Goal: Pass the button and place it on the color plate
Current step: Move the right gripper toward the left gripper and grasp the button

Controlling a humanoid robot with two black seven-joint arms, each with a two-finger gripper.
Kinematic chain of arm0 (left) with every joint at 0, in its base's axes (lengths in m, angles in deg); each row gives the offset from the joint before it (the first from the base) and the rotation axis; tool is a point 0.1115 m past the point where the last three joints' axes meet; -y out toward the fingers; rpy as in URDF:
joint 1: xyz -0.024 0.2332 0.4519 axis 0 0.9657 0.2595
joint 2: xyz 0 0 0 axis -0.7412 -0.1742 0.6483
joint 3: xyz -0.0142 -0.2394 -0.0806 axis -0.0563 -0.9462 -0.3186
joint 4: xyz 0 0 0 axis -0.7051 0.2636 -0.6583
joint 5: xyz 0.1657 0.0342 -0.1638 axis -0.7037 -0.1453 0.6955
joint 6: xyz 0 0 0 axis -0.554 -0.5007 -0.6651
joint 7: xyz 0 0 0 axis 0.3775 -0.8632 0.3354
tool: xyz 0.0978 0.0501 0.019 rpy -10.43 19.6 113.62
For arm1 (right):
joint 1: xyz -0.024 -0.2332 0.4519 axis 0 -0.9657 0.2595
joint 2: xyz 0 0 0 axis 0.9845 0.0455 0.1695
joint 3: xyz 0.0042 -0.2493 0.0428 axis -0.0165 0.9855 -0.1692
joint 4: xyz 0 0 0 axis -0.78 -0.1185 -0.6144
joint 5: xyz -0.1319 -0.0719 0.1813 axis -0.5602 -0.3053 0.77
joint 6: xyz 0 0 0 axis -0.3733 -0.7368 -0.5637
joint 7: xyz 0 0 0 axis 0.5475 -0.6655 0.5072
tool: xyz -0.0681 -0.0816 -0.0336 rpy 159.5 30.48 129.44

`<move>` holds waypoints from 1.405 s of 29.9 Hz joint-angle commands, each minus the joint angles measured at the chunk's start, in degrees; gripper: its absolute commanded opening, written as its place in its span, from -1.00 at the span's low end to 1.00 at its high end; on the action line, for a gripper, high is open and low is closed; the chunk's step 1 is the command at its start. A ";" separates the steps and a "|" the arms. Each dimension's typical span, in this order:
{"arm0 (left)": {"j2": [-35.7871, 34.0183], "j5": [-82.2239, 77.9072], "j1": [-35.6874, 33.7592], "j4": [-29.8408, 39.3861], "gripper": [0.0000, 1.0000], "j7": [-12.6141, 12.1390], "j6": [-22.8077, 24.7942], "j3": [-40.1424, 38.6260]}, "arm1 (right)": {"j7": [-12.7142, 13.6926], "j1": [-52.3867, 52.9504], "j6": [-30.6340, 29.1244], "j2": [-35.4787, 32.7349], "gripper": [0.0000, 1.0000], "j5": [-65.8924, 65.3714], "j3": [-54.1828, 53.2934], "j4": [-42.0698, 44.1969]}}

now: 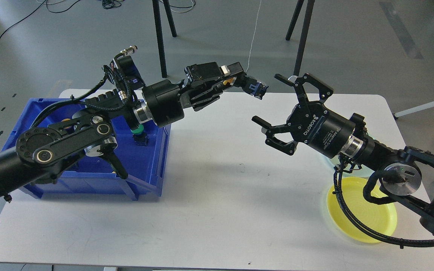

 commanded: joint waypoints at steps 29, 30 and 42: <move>0.00 0.09 0.45 0.00 -0.73 0.00 0.13 -0.44 | -0.32 6.35 0.00 3.10 -0.33 2.52 5.34 2.81; 0.00 0.18 0.45 0.00 -0.73 0.00 0.13 -0.44 | -0.32 6.35 0.00 3.11 -0.39 2.52 5.26 2.81; 0.00 0.18 0.53 0.00 -0.16 0.00 -0.39 -0.44 | -0.32 6.26 0.00 3.10 -0.90 2.52 4.38 3.07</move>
